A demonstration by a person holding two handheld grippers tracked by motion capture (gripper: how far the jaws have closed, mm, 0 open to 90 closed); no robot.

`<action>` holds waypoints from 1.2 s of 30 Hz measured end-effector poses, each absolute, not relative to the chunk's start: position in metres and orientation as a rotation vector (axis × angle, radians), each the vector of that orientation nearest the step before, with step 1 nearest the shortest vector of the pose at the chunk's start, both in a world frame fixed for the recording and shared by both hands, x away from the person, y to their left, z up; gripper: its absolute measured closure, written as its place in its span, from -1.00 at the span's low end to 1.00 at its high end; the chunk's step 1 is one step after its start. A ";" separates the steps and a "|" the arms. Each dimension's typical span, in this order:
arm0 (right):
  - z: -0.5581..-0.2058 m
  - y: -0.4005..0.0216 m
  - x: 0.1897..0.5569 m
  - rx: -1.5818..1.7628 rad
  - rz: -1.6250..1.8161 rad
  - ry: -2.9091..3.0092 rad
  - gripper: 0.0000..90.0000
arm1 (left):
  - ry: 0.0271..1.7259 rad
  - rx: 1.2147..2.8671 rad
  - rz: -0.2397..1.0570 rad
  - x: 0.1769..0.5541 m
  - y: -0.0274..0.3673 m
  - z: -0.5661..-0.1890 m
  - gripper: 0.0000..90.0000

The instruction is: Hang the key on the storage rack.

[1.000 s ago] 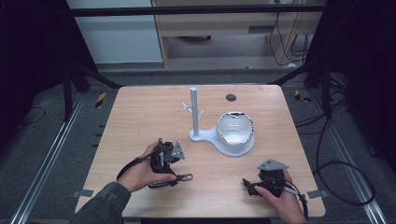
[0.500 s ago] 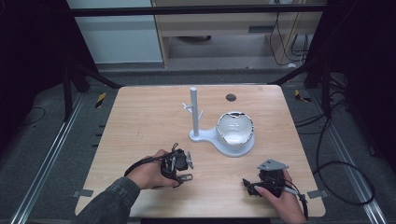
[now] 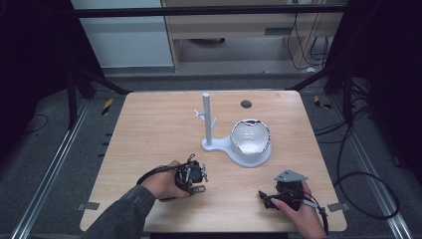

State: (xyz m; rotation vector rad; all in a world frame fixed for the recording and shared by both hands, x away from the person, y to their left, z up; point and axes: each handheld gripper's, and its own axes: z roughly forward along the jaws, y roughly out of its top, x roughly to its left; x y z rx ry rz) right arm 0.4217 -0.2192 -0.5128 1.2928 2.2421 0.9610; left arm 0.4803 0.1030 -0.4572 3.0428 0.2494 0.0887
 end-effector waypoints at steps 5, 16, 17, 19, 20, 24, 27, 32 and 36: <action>-0.513 -0.220 0.422 1.285 0.961 2.243 -0.99 | 0.252 3.053 0.084 0.482 0.103 -0.460 0.50; -0.514 -0.220 0.422 1.262 0.952 2.240 -0.99 | 0.263 3.059 0.060 0.483 0.104 -0.463 0.74; -0.513 -0.220 0.422 1.286 0.961 2.245 -0.99 | 0.264 3.057 0.059 0.483 0.105 -0.462 0.75; -0.514 -0.221 0.423 1.253 0.948 2.241 -0.99 | 0.268 3.050 0.063 0.483 0.106 -0.461 0.76; -0.514 -0.220 0.422 1.265 0.954 2.243 -0.99 | 0.284 3.041 0.073 0.483 0.108 -0.461 0.76; -0.514 -0.220 0.422 1.266 0.955 2.242 -0.99 | 0.315 2.990 0.085 0.484 0.116 -0.456 0.77; -0.514 -0.220 0.422 1.266 0.954 2.243 -0.99 | 0.365 2.935 0.107 0.483 0.124 -0.453 0.77; -0.514 -0.220 0.422 1.263 0.955 2.243 -0.99 | 0.425 2.834 0.152 0.480 0.139 -0.446 0.77; -0.514 -0.220 0.422 1.266 0.954 2.243 -0.99 | 0.474 2.734 0.211 0.477 0.155 -0.440 0.77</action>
